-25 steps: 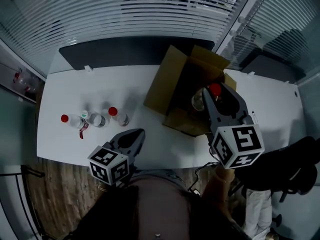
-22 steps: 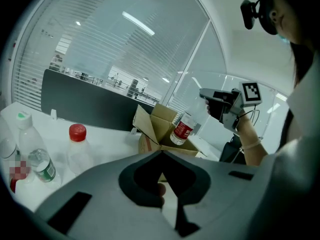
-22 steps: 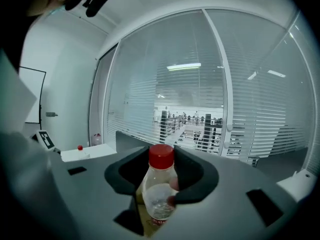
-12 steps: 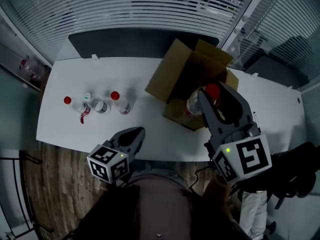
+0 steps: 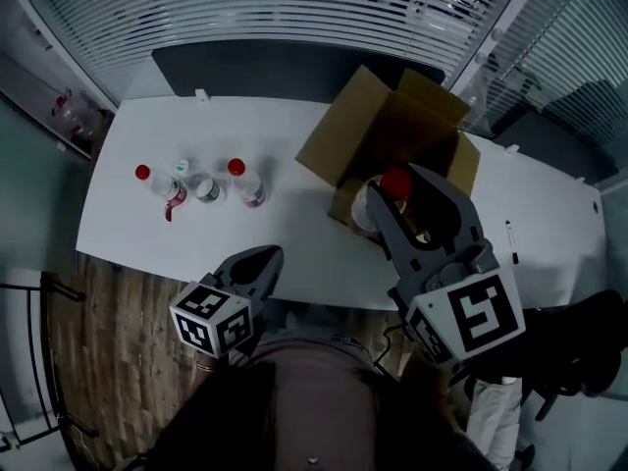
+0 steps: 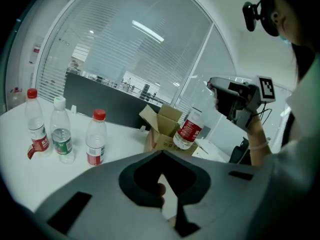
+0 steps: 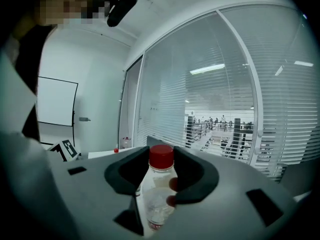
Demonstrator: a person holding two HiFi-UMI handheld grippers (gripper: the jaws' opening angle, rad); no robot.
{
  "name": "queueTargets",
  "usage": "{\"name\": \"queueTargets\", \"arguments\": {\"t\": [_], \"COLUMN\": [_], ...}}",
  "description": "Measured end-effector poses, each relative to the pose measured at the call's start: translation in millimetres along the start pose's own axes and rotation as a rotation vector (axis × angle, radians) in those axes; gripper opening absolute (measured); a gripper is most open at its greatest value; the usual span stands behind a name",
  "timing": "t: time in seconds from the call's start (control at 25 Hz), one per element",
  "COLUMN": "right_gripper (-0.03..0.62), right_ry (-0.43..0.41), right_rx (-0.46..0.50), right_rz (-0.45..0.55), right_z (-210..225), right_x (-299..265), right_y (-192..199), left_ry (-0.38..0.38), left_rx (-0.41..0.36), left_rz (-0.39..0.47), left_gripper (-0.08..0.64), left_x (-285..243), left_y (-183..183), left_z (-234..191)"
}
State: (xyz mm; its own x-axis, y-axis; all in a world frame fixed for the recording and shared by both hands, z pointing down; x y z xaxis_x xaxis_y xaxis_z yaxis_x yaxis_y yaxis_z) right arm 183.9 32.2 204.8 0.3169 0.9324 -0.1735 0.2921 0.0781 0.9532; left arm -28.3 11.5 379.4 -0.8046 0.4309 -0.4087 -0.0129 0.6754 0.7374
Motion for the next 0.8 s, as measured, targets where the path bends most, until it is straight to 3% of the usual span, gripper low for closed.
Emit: {"name": "queueTargets", "arguments": {"t": [0.2,0.32,0.8], "right_gripper": [0.166,0.166,0.166], "right_ry": [-0.034,-0.032,0.032], "right_rx": [0.011,-0.033,-0.078], "right_rz": [-0.030,-0.057,-0.143], "right_z": [-20.8,-34.3,-81.5], "right_x": [-12.5,-24.1,-76.6], "right_y": [1.2,1.7,21.5], "left_ry": [-0.002,-0.001,-0.009], "left_rx": [-0.010,-0.018,-0.044], "left_rz": [0.005,0.004,-0.017], "left_gripper": [0.006,0.006,0.006], "left_x": [9.6,17.7,57.6], "left_y": [-7.6,-16.2,-44.5], "left_z": [-13.3,-25.4,-92.9]}}
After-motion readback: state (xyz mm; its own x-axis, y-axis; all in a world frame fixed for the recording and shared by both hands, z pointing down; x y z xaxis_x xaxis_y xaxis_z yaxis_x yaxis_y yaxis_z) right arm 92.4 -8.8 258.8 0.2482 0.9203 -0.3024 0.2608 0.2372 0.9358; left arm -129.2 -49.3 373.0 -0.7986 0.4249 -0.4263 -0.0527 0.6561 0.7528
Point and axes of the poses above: the fingertips, and each gripper's own axes: x backward along the fingers, z to its right, y out of its underside, the point moved 8 cm from there along x, backward along the fingers, and after that the axes turned 8 degrees about x, right-handed, at the moved point
